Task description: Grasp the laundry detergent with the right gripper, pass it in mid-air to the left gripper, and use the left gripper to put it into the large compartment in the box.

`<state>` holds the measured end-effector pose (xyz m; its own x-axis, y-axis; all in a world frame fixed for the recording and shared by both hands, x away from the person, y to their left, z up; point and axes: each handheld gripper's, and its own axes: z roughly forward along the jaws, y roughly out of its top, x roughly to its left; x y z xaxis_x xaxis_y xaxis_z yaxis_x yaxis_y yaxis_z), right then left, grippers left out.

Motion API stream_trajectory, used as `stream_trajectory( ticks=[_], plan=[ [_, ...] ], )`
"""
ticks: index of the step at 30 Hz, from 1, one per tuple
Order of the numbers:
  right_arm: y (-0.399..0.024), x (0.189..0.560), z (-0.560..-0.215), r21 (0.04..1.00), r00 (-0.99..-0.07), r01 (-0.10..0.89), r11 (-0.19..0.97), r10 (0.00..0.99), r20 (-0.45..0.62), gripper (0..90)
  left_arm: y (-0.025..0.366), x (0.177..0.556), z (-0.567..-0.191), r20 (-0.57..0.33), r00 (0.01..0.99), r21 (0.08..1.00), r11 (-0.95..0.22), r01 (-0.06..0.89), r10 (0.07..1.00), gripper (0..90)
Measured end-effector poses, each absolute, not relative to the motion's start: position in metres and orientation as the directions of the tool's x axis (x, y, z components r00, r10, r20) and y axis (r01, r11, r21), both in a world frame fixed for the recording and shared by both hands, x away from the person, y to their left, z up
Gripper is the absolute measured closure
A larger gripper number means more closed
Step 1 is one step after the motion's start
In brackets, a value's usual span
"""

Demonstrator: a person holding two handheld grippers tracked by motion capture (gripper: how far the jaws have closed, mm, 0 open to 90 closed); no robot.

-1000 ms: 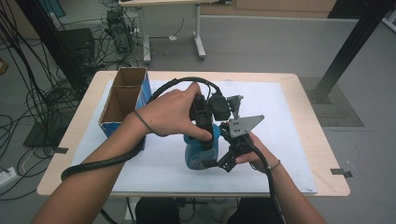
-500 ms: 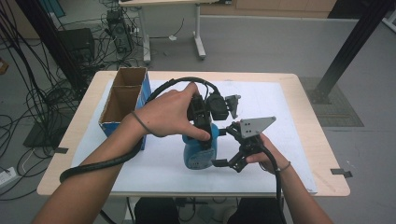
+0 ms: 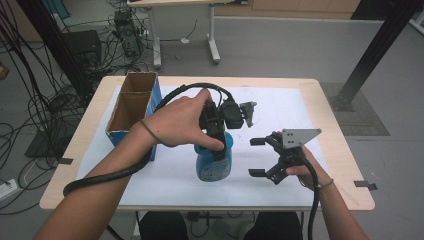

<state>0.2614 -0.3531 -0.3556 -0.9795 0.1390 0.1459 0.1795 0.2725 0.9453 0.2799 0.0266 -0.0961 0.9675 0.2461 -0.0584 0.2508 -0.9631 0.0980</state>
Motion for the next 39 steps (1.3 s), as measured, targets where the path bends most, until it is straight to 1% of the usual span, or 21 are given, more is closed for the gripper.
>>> stream_trajectory(
  ticks=[8,10,14,24,27,28,29,31,35,39],
  plan=[
    [-0.391,0.247,-0.363,0.94,-0.957,0.227,0.255,0.236,0.167,5.0,0.026,0.276,-0.096,-0.053,0.968,0.09,-0.964,0.25,0.246,37.6],
    [-0.398,0.244,-0.364,0.938,-0.951,0.238,0.251,0.258,0.172,5.1,0.028,0.276,-0.096,-0.054,0.968,0.102,-0.963,0.25,0.245,37.6],
    [-0.407,0.239,-0.367,0.936,-0.941,0.253,0.247,0.288,0.178,5.1,0.027,0.275,-0.095,-0.054,0.967,0.101,-0.962,0.252,0.248,37.6],
    [-0.412,0.232,-0.376,0.927,-0.924,0.282,0.246,0.329,0.194,5.3,0.027,0.27,-0.091,-0.029,0.96,0.108,-0.954,0.278,0.277,37.6],
    [-0.413,0.231,-0.377,0.928,-0.922,0.285,0.242,0.333,0.197,5.4,0.026,0.269,-0.089,-0.019,0.948,0.111,-0.942,0.317,0.317,37.5],
    [-0.413,0.231,-0.377,0.928,-0.922,0.285,0.242,0.333,0.197,5.4,0.026,0.269,-0.089,-0.019,0.948,0.111,-0.942,0.317,0.317,37.6],
    [-0.412,0.231,-0.378,0.927,-0.921,0.287,0.241,0.335,0.198,5.4,0.028,0.267,-0.088,-0.018,0.941,0.126,-0.933,0.338,0.338,37.6],
    [-0.412,0.23,-0.378,0.926,-0.92,0.287,0.244,0.339,0.196,5.4,0.027,0.267,-0.086,-0.012,0.934,0.118,-0.927,0.355,0.356,37.6],
    [-0.413,0.228,-0.38,0.924,-0.915,0.297,0.242,0.35,0.202,5.7,0.032,0.266,-0.081,-0.01,0.91,0.151,-0.899,0.41,0.414,37.5],
    [-0.413,0.227,-0.381,0.922,-0.912,0.301,0.244,0.357,0.203,6.3,0.03,0.267,-0.079,-0.005,0.897,0.138,-0.888,0.439,0.442,37.6]
  ],
)
